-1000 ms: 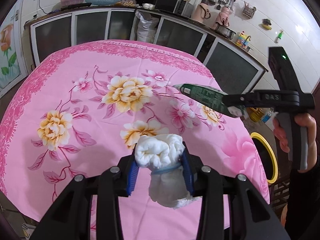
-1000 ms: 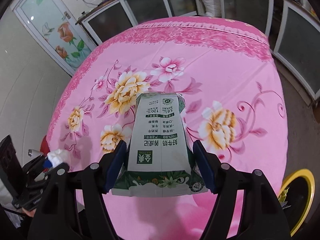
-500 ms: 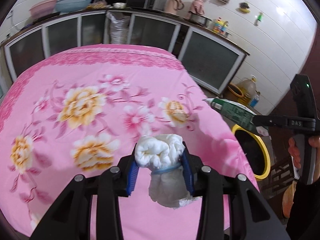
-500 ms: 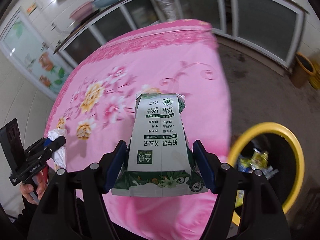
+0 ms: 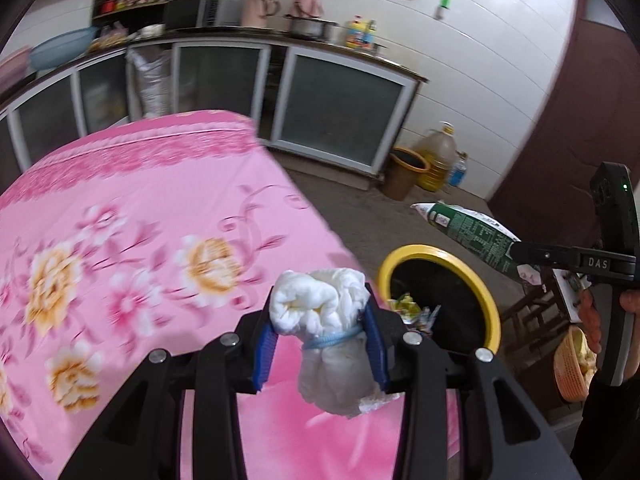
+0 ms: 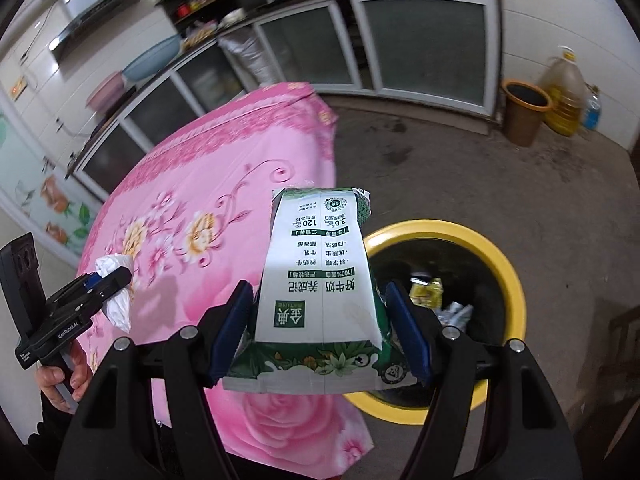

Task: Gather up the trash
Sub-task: 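Carry the tissue bundle and milk pouch over the bin and open both tools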

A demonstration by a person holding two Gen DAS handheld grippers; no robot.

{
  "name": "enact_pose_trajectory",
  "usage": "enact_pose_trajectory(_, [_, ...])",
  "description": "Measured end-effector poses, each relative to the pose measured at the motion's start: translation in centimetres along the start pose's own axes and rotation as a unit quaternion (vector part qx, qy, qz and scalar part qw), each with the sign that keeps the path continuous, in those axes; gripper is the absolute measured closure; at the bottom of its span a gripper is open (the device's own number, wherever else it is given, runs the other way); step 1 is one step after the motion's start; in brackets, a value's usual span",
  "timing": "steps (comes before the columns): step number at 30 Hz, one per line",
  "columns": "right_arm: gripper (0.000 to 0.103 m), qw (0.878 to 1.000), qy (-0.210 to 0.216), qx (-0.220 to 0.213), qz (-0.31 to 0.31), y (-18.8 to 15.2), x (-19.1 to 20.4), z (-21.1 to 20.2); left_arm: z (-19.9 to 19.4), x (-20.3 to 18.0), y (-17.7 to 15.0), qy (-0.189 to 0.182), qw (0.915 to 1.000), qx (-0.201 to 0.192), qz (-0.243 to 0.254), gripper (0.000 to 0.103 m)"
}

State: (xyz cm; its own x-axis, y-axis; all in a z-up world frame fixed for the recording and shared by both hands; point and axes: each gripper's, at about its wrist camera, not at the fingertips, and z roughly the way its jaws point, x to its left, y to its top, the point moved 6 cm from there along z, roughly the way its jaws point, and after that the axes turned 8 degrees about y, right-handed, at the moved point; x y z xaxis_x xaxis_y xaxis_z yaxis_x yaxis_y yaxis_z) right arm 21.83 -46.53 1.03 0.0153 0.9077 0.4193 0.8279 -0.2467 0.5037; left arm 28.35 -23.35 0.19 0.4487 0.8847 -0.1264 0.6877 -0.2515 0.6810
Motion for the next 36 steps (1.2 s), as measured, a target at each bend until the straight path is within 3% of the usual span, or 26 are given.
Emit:
enact_pose_trajectory(8, [0.037, 0.999, -0.026, -0.024, 0.04, -1.4, -5.1, -2.0, 2.3, -7.0, 1.7, -0.029, 0.9985, -0.001, 0.047, 0.067])
enact_pose_trajectory(18, [0.037, 0.994, -0.059, -0.029, 0.082, -3.7, -10.4, -1.5, 5.8, -14.0, 2.1, -0.049, 0.9943, 0.007, 0.094, 0.067])
enact_pose_trajectory(36, [0.037, 0.988, -0.065, -0.001, 0.137, -5.1, -14.4, 2.9, 12.3, -17.9, 1.8, -0.037, 0.9931, 0.045, 0.101, 0.066])
